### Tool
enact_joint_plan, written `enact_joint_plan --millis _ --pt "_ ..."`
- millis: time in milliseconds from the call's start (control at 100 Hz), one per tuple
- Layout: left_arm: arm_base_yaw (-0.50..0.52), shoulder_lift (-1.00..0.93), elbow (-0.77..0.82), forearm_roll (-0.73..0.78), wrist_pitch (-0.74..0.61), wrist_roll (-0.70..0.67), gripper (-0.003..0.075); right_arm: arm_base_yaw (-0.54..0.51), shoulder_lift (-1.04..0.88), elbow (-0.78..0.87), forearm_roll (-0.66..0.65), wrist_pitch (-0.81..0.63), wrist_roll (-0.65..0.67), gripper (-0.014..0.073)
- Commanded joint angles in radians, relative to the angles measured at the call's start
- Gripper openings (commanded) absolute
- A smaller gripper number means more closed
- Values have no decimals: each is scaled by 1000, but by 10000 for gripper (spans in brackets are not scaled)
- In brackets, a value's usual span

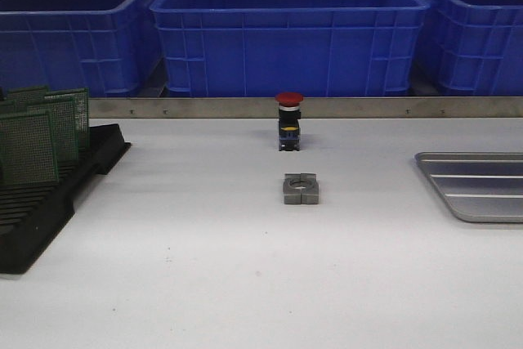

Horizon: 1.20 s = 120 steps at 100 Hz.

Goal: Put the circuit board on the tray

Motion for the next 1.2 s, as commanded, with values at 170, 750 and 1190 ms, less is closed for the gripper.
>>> enact_joint_plan --millis 170,750,1190 --pt "-3 261 -194 -55 18 373 400 -8 -27 -12 -7 -85 -3 -113" --pt "-3 814 -629 -267 322 1374 385 -8 -27 -12 -7 -85 -3 -113" --pt "-9 1081 -802 -193 419 1381 384 -8 -27 -12 -7 -85 -3 -113"
